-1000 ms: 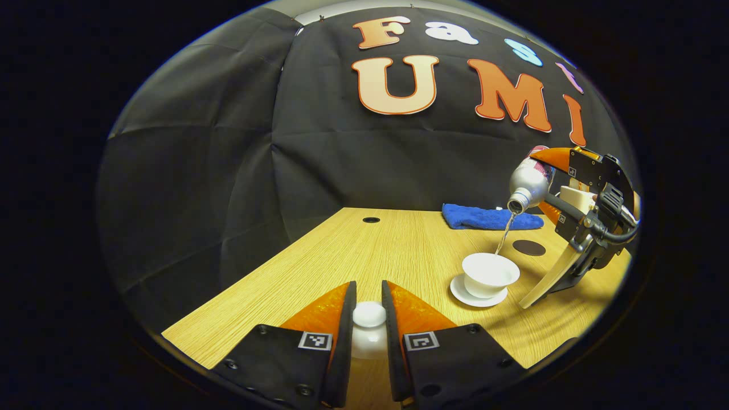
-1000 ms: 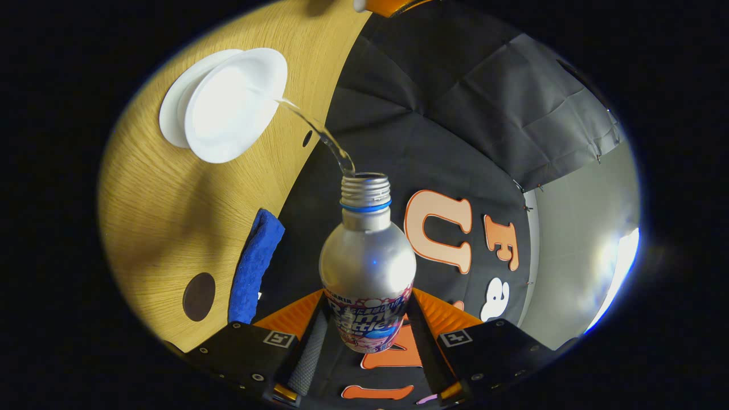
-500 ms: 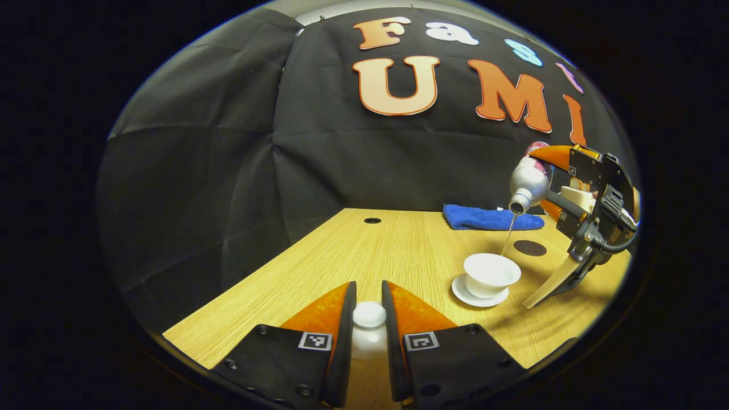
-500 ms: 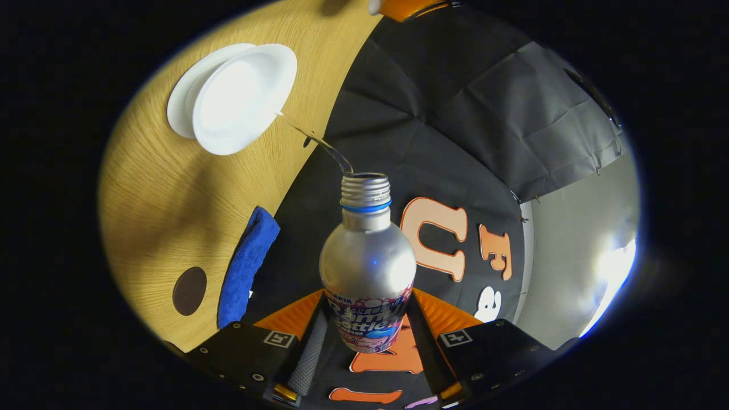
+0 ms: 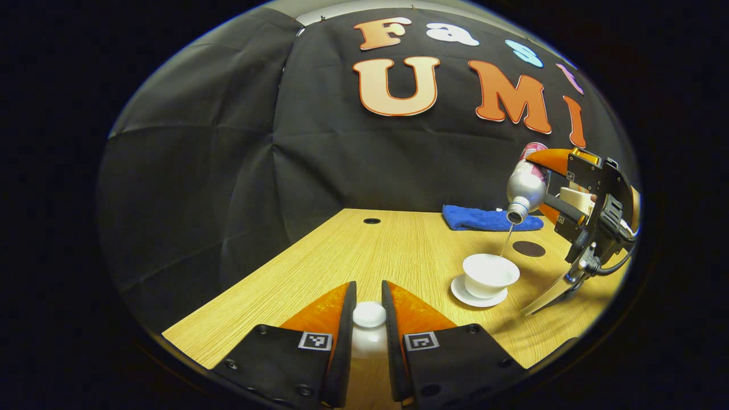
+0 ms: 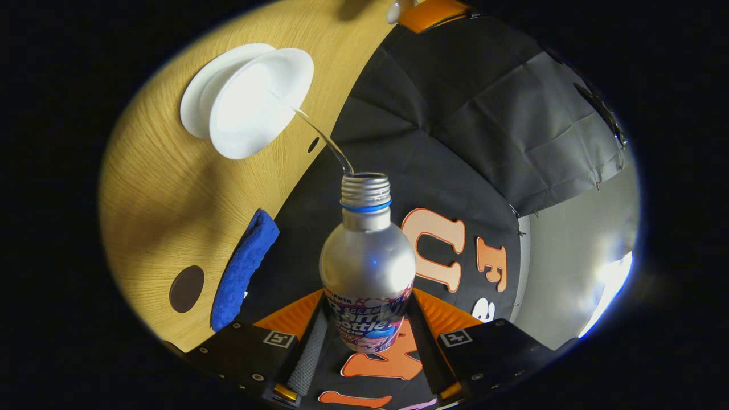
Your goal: Open the teacup lid with one hand, grasp the water bottle and pour water into the teacup with the other hand; after pouring, place the water bottle on the coaster and then close the teacup lid.
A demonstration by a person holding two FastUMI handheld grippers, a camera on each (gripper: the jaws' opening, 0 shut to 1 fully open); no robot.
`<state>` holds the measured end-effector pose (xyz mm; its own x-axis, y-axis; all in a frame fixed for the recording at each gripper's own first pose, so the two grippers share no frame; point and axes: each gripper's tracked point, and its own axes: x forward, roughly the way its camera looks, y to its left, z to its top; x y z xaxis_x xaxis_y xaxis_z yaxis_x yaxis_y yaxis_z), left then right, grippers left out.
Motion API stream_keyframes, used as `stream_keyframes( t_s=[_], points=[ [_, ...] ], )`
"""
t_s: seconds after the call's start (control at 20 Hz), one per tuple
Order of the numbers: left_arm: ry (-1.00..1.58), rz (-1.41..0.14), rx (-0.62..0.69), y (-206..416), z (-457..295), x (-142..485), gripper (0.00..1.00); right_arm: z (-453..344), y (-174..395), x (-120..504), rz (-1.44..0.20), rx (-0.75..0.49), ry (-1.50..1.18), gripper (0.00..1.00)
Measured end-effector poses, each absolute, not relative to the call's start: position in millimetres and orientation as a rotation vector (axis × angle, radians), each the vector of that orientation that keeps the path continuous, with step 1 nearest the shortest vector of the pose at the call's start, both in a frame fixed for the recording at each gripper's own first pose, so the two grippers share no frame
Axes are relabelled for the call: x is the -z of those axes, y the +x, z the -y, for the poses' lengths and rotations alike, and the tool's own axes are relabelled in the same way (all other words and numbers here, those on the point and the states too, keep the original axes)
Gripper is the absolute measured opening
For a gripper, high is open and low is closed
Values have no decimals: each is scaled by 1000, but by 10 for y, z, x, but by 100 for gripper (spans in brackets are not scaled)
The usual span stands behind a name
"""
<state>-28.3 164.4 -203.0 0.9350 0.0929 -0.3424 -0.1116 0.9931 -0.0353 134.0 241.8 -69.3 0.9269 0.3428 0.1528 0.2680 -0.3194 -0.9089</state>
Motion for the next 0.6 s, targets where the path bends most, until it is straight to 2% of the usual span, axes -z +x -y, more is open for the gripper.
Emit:
stream_keyframes(
  t_s=[0.1,0.15,0.2,0.6],
  points=[
    [-55,-348,-105,-293,-1654,2039,32,-2432,1329,740,443,-90,-1920,77],
    [-56,-350,-105,-291,-1656,2046,27,-2439,1311,760,446,-95,-1928,77],
    [-56,-349,-106,-283,-1651,2032,32,-2470,1313,756,453,-100,-1935,77],
    [-60,-351,-104,-299,-1654,2039,32,-2551,1258,877,464,-135,-1955,77]
  ],
)
